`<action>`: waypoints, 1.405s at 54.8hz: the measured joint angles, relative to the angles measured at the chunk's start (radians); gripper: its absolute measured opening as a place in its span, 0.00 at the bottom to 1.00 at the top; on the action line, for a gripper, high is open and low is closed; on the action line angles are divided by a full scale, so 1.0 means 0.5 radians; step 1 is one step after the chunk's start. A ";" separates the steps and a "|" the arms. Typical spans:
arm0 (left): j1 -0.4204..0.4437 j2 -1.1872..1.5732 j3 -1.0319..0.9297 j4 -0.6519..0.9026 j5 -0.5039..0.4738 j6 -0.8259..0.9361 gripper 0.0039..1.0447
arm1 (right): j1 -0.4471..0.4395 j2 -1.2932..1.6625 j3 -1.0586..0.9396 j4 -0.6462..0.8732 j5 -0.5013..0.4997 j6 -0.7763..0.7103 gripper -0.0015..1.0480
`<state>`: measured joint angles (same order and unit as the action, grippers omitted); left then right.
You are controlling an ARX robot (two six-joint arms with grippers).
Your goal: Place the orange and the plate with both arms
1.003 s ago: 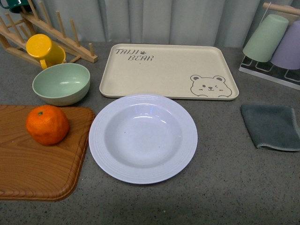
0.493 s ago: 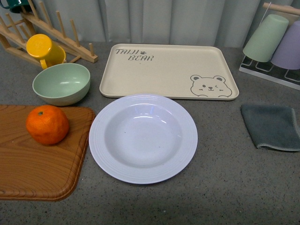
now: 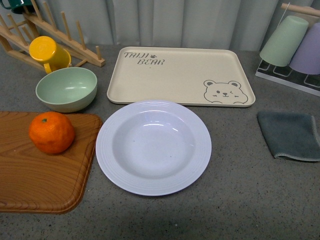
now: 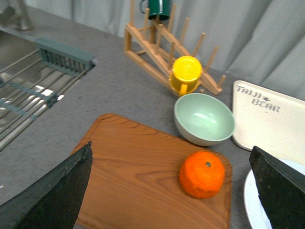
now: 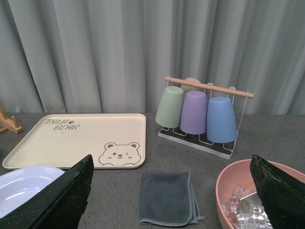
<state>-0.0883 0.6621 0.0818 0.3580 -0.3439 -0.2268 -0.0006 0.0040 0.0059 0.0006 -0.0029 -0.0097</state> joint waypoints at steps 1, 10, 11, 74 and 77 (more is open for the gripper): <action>-0.001 0.113 0.014 0.101 0.029 -0.005 0.94 | 0.000 0.000 0.000 0.000 0.001 -0.001 0.91; -0.027 1.078 0.220 0.746 0.275 -0.021 0.94 | 0.000 0.000 0.000 0.000 0.002 0.000 0.91; -0.034 1.181 0.249 0.777 0.311 -0.011 0.94 | 0.000 0.000 0.000 0.000 0.002 0.000 0.91; 0.069 2.689 0.908 0.883 0.729 0.137 0.94 | 0.000 0.000 0.000 0.000 0.002 -0.001 0.91; 0.069 2.712 0.912 0.888 0.724 0.137 0.94 | 0.000 0.000 0.000 0.000 0.002 0.000 0.91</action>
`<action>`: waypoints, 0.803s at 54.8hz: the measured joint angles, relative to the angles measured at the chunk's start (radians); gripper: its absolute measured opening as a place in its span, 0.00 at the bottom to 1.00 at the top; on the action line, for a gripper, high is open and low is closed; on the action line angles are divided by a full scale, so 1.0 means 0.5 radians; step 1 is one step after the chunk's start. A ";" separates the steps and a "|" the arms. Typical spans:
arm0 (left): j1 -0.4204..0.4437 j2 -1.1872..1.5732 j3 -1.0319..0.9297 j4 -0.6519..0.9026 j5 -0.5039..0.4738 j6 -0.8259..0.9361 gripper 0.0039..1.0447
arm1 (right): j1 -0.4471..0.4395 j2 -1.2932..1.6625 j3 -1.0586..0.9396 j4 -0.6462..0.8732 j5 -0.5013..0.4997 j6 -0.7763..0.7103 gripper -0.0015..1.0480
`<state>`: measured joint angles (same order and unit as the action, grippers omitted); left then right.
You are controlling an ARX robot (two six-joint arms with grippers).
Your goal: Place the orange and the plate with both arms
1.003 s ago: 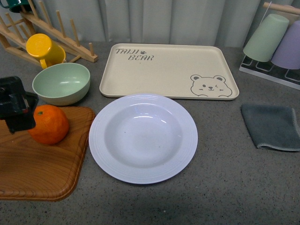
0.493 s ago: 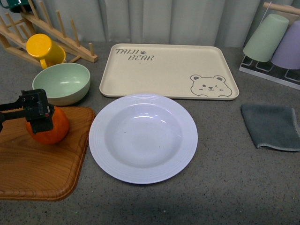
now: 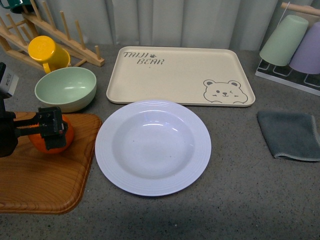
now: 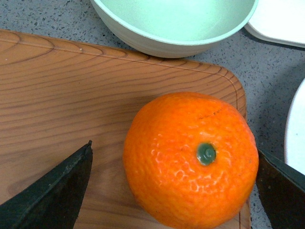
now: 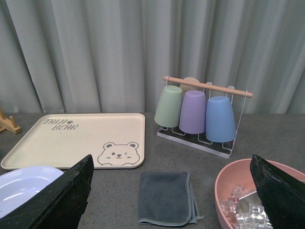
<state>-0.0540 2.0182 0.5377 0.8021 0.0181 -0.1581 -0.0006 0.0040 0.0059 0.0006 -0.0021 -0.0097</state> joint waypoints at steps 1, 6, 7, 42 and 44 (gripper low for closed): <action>0.000 0.002 0.001 0.001 0.000 0.000 0.94 | 0.000 0.000 0.000 0.000 0.000 0.000 0.91; -0.003 0.009 0.012 0.001 -0.002 0.000 0.81 | 0.000 0.000 0.000 0.000 0.000 0.000 0.91; -0.004 0.009 0.014 0.001 -0.002 0.000 0.79 | 0.000 0.000 0.000 0.000 0.000 0.000 0.91; -0.706 -0.198 0.209 -0.157 -0.152 -0.227 0.61 | 0.000 0.000 0.000 0.000 0.000 0.000 0.91; -0.759 -0.175 0.234 -0.162 -0.157 -0.238 0.61 | 0.000 0.000 0.000 0.000 0.000 0.000 0.91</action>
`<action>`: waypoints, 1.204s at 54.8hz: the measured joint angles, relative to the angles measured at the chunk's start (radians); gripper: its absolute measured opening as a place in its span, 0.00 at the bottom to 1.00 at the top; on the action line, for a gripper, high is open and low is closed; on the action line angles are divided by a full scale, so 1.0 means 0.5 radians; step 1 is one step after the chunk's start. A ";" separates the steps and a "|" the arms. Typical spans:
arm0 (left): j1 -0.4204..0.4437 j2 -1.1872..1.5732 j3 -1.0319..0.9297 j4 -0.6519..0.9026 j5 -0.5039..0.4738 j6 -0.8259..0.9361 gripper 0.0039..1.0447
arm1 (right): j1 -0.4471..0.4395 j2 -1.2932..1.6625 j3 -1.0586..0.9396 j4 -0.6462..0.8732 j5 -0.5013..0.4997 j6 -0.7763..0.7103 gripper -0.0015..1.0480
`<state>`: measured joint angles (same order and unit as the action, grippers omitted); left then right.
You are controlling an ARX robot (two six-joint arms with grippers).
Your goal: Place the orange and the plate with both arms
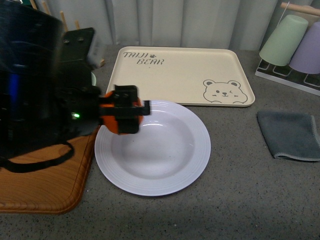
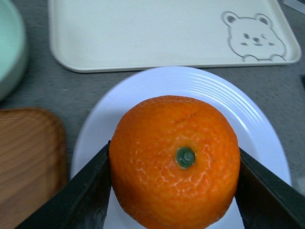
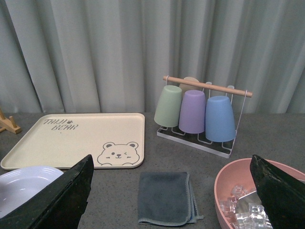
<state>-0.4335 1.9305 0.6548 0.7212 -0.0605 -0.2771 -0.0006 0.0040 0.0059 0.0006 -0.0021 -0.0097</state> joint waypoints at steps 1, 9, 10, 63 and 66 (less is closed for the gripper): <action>-0.015 0.010 0.008 -0.001 -0.001 -0.005 0.61 | 0.000 0.000 0.000 0.000 0.000 -0.001 0.91; -0.168 0.207 0.115 -0.017 -0.031 -0.043 0.61 | 0.000 0.000 0.000 0.000 0.000 0.000 0.91; -0.173 0.227 0.123 -0.021 -0.035 -0.043 0.61 | 0.000 0.000 0.000 0.000 0.000 0.000 0.91; -0.166 -0.306 -0.103 -0.055 -0.362 -0.261 0.94 | 0.000 0.000 0.000 0.000 0.000 0.000 0.91; -0.156 -0.484 -0.198 -0.076 -0.387 -0.276 0.94 | 0.000 0.000 0.000 0.000 0.000 0.000 0.91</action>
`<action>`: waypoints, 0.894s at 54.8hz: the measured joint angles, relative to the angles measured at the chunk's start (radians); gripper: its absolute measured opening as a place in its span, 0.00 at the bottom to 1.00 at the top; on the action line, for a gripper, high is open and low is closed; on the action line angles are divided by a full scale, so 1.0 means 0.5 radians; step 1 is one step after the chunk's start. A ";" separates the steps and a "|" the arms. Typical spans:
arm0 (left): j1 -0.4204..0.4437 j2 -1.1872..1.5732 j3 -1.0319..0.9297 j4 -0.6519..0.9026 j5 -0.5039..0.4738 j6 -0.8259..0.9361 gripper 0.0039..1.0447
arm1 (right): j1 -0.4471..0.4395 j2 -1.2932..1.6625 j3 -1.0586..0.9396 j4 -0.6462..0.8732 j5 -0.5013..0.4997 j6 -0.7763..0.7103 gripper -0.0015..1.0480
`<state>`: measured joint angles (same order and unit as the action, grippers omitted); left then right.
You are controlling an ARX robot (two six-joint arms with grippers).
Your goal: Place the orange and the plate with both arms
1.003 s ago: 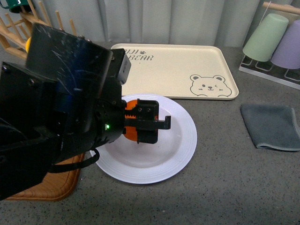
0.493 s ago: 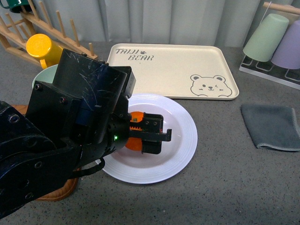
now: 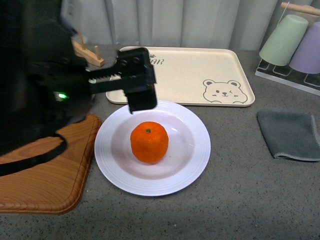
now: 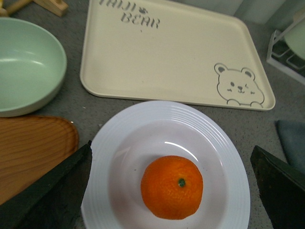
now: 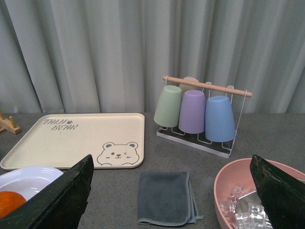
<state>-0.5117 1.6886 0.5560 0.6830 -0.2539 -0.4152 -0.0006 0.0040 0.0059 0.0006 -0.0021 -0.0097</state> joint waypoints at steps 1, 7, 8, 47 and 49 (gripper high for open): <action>0.002 -0.066 -0.043 0.001 -0.005 -0.002 0.94 | 0.000 0.000 0.000 0.000 0.000 0.000 0.91; 0.022 -0.429 -0.292 -0.085 -0.060 0.008 0.94 | 0.000 0.000 0.000 0.000 0.000 0.000 0.91; 0.027 -0.494 -0.339 -0.114 -0.074 0.012 0.94 | 0.000 0.000 0.000 0.000 0.000 0.000 0.91; 0.682 -2.520 -1.074 -0.506 0.185 0.786 0.26 | 0.000 0.000 0.000 0.000 0.000 0.000 0.91; 0.709 -2.564 -1.074 -0.551 0.204 0.792 0.19 | 0.000 0.000 0.000 0.000 0.000 0.000 0.91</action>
<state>-0.1574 0.4068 0.0189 0.4076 -0.1516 -0.0193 -0.0006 0.0040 0.0059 0.0006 -0.0021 -0.0097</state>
